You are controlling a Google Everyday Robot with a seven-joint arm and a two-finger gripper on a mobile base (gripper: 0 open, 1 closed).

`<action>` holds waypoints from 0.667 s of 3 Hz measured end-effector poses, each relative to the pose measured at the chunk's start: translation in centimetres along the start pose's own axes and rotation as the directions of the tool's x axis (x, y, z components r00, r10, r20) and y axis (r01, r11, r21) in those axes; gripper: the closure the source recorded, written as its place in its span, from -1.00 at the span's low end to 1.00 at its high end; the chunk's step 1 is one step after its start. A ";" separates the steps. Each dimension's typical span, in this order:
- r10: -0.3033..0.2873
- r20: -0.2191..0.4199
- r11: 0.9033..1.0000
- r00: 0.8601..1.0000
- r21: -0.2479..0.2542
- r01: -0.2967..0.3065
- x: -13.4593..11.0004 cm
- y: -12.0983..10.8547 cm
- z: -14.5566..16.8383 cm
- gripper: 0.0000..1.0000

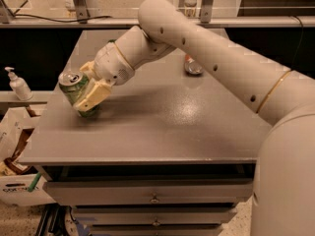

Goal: Knock green can over

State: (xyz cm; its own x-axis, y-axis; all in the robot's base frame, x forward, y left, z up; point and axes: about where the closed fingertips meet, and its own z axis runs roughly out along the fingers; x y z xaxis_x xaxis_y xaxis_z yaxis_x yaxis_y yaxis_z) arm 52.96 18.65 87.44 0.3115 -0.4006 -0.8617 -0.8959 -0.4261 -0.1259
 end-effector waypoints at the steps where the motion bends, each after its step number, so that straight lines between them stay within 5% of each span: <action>1: 0.032 -0.093 0.998 0.995 0.058 -0.027 1.3 0.3 -3.6 1.00; 2: 0.083 -0.229 0.989 0.970 0.135 -0.052 3.5 1.3 -8.1 1.00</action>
Offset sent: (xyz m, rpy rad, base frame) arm 0.0408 -0.1540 0.0137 -0.3391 -0.1741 -0.3033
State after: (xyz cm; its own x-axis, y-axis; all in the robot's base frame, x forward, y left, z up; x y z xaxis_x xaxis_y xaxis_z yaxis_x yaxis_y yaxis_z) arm 55.42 10.13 88.22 0.3005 -0.6097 -0.7335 -0.9456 -0.2906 -0.1459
